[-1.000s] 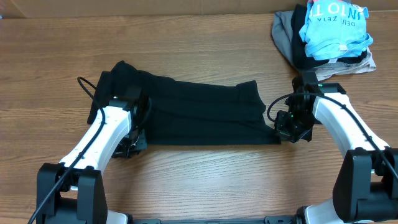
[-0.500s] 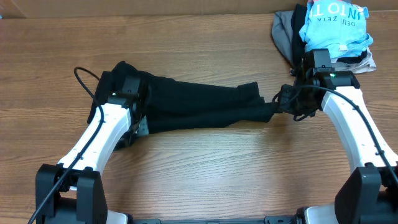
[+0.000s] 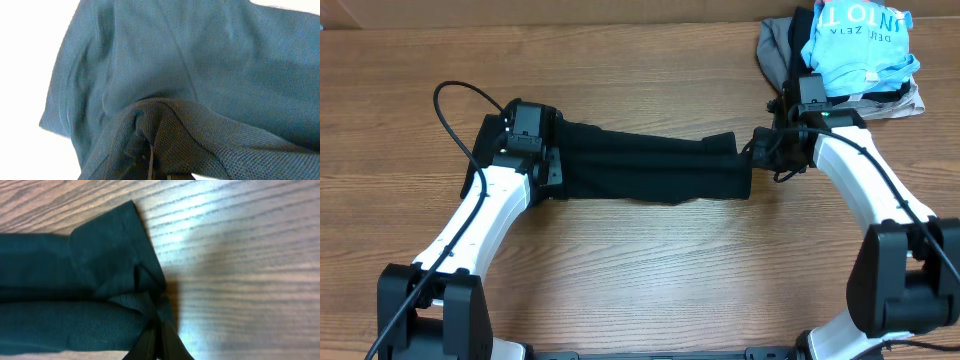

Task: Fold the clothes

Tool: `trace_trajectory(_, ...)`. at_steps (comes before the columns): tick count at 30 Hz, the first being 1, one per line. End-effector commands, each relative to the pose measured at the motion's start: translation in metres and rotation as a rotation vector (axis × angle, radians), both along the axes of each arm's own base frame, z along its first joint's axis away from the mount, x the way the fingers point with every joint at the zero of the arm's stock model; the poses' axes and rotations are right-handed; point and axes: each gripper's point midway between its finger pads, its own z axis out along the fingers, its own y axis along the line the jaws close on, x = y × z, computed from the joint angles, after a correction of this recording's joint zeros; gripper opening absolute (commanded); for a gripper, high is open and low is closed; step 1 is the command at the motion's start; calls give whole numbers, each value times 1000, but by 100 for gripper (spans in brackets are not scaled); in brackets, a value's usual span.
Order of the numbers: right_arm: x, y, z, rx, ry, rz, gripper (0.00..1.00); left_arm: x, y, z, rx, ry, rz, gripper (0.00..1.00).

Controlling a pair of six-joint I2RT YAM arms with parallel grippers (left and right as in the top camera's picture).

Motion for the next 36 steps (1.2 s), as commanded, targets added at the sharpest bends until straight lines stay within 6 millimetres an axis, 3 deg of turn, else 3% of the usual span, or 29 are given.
trace_trajectory(1,9,0,-2,-13,-19,9,4,13,12,2,56,-28,11,4)
trace_trajectory(7,18,1,-2,-11,-54,8,4,25,20,-23,73,-12,29,4)
trace_trajectory(13,20,1,-5,-9,-64,9,4,33,23,-43,75,-2,41,28)
trace_trajectory(14,20,2,-5,-5,-65,10,4,34,23,-44,75,-6,41,34)
trace_trajectory(15,20,2,-5,-5,-67,10,4,36,23,-46,74,-10,41,48)
trace_trajectory(16,20,2,-5,-6,-67,9,10,37,23,-46,73,-14,41,73)
trace_trajectory(17,20,2,-5,-6,-67,9,24,38,23,-46,71,-18,41,100)
trace_trajectory(18,20,2,-6,-5,-65,10,37,38,22,-45,69,-18,40,100)
trace_trajectory(19,19,2,-6,-6,-59,10,58,39,22,-45,69,-19,40,100)
trace_trajectory(20,17,2,-6,-3,-52,11,70,39,22,-44,69,-15,39,100)
trace_trajectory(21,15,2,-7,0,-44,12,79,39,22,-42,70,-9,39,100)
trace_trajectory(24,10,3,-9,2,-22,13,91,38,22,-28,76,29,35,100)
trace_trajectory(32,5,20,-29,88,31,65,95,29,16,32,42,159,14,100)
trace_trajectory(36,7,28,-45,130,56,77,90,30,10,54,-17,167,4,100)
